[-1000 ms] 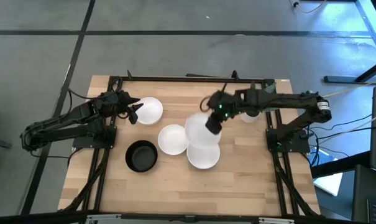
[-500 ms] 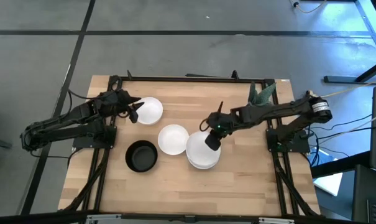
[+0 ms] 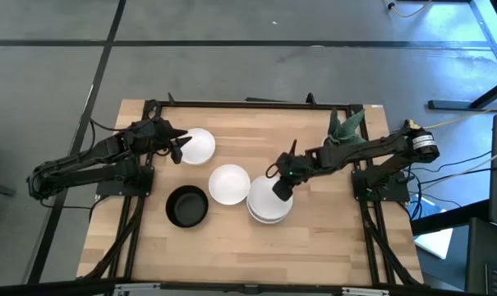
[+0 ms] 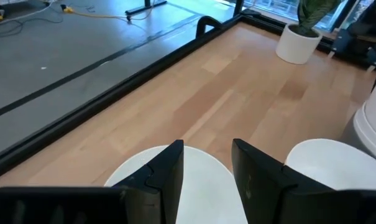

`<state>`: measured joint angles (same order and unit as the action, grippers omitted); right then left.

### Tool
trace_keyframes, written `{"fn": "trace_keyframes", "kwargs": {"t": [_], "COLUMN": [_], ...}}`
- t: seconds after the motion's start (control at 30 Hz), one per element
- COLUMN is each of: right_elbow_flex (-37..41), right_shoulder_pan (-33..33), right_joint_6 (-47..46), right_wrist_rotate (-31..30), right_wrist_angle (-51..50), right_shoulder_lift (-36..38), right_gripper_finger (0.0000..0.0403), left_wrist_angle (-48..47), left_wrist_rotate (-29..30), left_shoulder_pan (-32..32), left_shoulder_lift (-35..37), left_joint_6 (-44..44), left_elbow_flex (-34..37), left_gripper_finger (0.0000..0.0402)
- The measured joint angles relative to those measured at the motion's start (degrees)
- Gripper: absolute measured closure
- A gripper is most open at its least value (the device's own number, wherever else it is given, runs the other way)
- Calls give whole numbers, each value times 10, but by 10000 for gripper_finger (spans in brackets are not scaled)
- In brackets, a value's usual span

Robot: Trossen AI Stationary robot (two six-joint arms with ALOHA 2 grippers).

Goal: Nest bowls inside each other
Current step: Stack the white bowl on top of the stacked bowls

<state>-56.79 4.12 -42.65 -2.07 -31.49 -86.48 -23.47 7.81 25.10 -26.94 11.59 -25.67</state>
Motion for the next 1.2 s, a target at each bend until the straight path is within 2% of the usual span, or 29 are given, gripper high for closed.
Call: {"fn": "trace_keyframes", "kwargs": {"t": [0.63, 0.87, 1.0, 1.2], "right_elbow_flex": [2, -15, -46, -101], "right_shoulder_pan": [-6, -10, -13, -28], "right_joint_6": [9, 58, 111, 191], "right_wrist_rotate": [1, -13, -54, -126], "right_wrist_angle": [65, 94, 94, 90], "right_shoulder_lift": [0, 1, 2, 2], "right_gripper_finger": [253, 242, 241, 241], "left_wrist_angle": [0, 2, 5, -4], "left_wrist_rotate": [17, 22, 19, -48], "left_shoulder_pan": [0, 0, 0, 0], "left_shoulder_lift": [-1, -1, -1, -17], "left_joint_6": [3, 0, -29, -82], "left_elbow_flex": [0, 0, 0, -1], "left_gripper_finger": [272, 272, 272, 272]}}
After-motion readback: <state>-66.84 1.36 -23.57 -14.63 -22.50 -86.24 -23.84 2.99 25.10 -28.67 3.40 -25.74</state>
